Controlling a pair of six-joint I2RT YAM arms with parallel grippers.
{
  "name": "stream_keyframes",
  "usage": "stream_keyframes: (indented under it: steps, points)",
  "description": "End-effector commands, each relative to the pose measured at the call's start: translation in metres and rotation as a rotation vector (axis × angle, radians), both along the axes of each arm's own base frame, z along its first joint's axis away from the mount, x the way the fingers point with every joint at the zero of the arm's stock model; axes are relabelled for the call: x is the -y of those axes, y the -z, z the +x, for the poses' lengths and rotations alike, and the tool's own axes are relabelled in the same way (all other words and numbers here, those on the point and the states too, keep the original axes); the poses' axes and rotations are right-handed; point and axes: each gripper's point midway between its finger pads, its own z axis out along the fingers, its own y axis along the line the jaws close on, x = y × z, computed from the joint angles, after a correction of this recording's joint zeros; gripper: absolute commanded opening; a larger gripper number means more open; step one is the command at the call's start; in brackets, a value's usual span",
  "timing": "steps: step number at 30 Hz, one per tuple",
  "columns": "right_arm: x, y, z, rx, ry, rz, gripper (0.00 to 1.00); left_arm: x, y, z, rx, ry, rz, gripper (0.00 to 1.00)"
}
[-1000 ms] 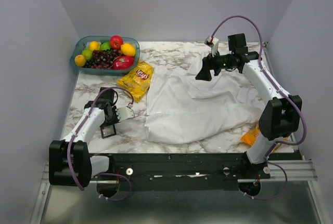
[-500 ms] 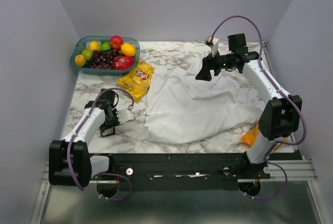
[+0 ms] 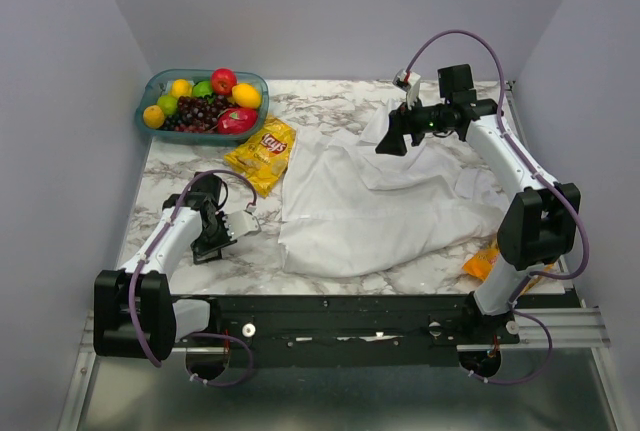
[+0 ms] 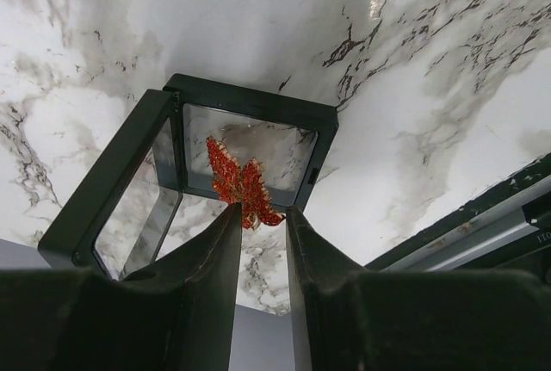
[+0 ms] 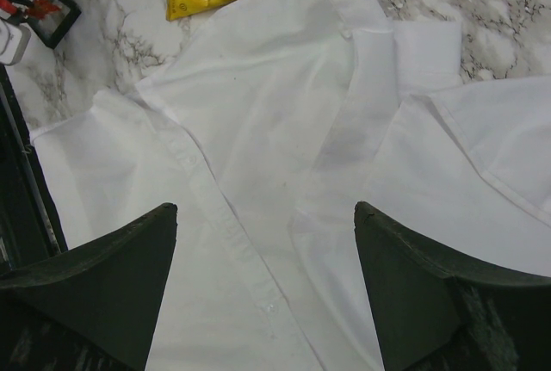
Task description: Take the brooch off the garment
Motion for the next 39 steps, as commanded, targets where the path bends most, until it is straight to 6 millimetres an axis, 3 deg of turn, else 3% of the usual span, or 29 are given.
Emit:
stream_keyframes:
  steps: [1,19,23,24,28,30,31,33,35,38,39]
  points:
    - [0.001,0.001,0.004,0.008,0.005,-0.002,0.91,0.010,-0.006,0.002,0.016,0.002,-0.052,0.36]
    - [0.003,0.002,0.001,0.011,0.011,-0.011,0.91,0.012,0.003,-0.004,-0.007,0.020,-0.065,0.40]
    - [0.004,0.004,-0.001,0.007,0.009,-0.018,0.91,0.027,-0.016,-0.004,-0.022,0.053,-0.144,0.41]
    - [0.004,0.003,-0.002,0.009,0.007,-0.022,0.91,0.043,-0.021,-0.007,-0.039,0.115,-0.232,0.42]
    - [0.008,0.005,-0.002,0.020,-0.001,-0.054,0.91,0.074,-0.039,-0.025,-0.128,0.206,-0.386,0.46]
    - [0.010,0.004,-0.005,0.018,-0.005,-0.068,0.92,0.085,-0.042,-0.022,-0.137,0.212,-0.402,0.47]
    - [0.011,0.003,-0.005,0.034,-0.011,-0.076,0.99,0.090,-0.043,-0.019,-0.135,0.211,-0.412,0.48]
    - [0.013,-0.003,-0.003,0.064,0.002,-0.082,1.00,0.104,-0.050,-0.008,-0.115,0.205,-0.439,0.50]
    - [0.014,-0.016,0.002,0.101,0.018,-0.079,1.00,0.122,-0.063,0.014,-0.048,0.168,-0.504,0.58]
    - [0.031,-0.036,0.036,0.145,0.257,-0.101,1.00,0.143,-0.087,0.055,0.054,0.129,-0.590,0.60]
    - [0.053,-0.038,0.055,0.168,0.421,-0.165,1.00,0.148,-0.090,0.065,0.054,0.063,-0.615,0.62]
